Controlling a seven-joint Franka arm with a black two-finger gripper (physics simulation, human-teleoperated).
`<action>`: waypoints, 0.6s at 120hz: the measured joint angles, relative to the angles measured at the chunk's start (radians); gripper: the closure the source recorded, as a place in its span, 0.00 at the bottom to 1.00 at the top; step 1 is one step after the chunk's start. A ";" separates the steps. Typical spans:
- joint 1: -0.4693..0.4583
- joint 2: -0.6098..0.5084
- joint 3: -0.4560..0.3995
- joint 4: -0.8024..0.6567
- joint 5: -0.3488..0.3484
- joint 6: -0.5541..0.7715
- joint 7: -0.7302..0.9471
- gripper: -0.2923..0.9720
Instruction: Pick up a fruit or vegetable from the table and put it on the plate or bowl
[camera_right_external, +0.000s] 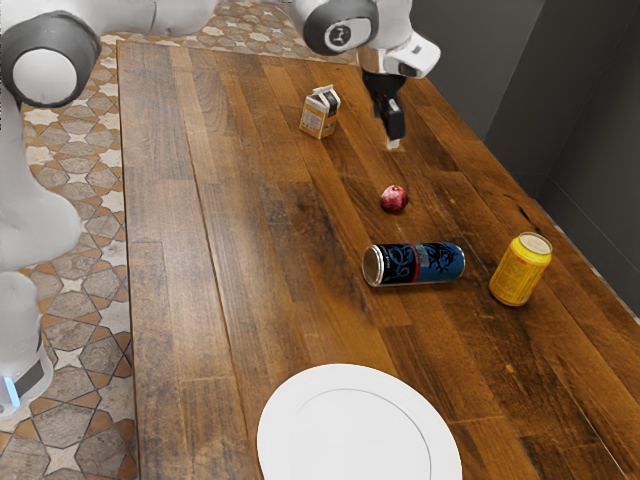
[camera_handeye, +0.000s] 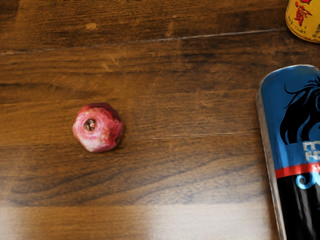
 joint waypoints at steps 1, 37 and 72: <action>0.013 0.007 -0.014 0.000 -0.006 0.001 0.003 0.25; 0.668 0.328 -0.467 0.090 -0.276 -0.009 0.134 0.25; 0.732 0.406 -0.474 0.098 -0.429 -0.029 0.245 0.25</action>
